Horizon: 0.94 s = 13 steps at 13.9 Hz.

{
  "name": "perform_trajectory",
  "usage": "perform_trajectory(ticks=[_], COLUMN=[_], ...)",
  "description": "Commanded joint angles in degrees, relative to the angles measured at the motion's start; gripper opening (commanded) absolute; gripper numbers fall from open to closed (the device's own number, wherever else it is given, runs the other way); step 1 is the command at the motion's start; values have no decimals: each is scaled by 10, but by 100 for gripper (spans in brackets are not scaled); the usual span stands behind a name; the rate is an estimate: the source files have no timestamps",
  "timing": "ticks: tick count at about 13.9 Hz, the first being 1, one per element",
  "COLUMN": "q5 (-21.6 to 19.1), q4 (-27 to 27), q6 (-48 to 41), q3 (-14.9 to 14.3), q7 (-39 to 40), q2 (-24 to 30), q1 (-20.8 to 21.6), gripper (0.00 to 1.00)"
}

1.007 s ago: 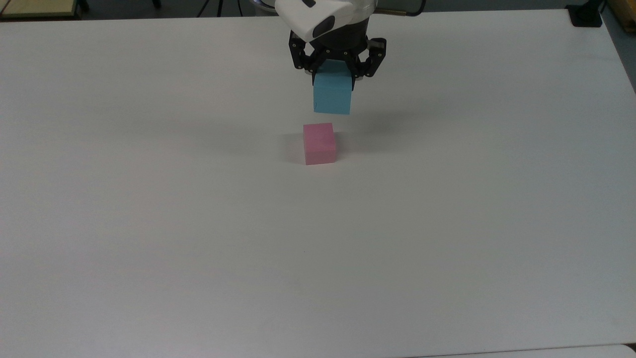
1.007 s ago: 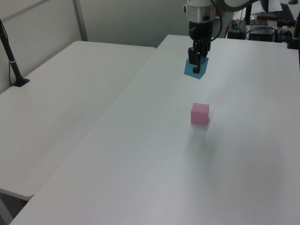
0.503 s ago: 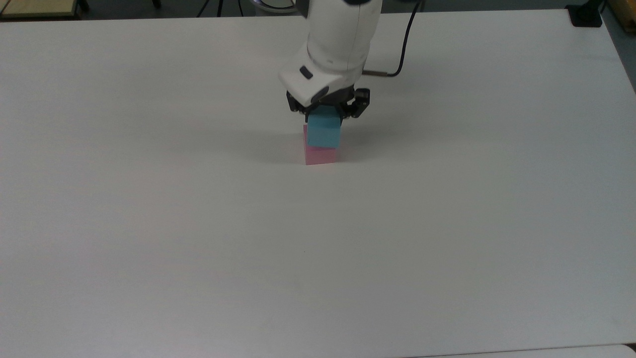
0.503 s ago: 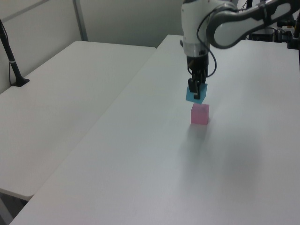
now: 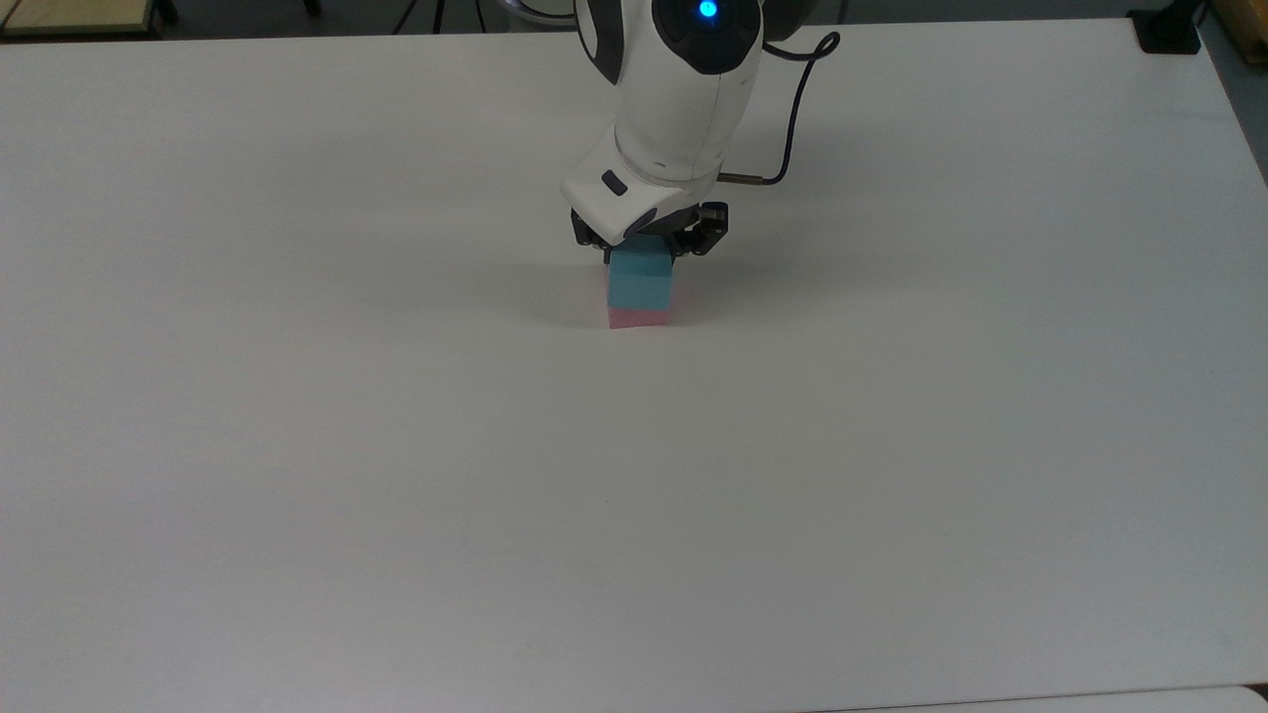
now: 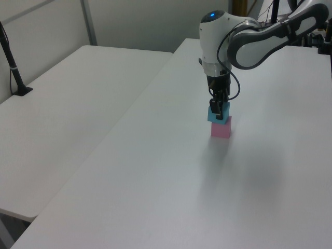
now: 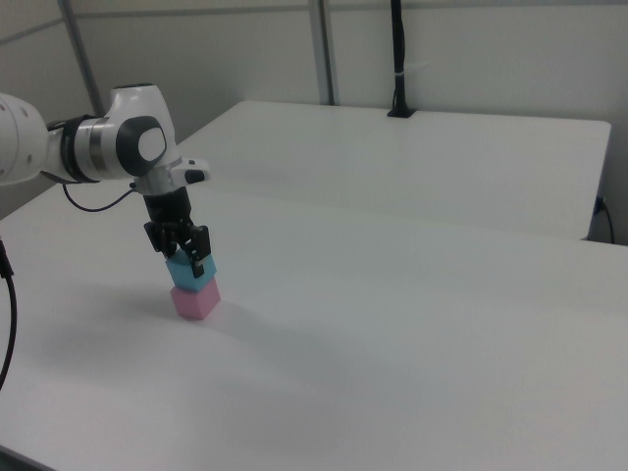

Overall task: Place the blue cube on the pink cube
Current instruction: 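Lower the light-blue cube onto the pink cube and open the gripper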

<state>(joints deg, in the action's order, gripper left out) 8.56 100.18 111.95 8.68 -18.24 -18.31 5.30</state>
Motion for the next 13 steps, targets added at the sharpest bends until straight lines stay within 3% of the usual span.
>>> perform_trajectory(ticks=[1, 2, 8, 13], q5=[15, 15, 14, 5], q4=[40, 39, 36, 14], q6=[23, 22, 15, -28], q3=[-16, -16, -16, -12], q7=[14, 14, 13, 9], q2=[9, 9, 20, 89], q1=[12, 12, 9, 12], gripper=[76, 100, 100, 100])
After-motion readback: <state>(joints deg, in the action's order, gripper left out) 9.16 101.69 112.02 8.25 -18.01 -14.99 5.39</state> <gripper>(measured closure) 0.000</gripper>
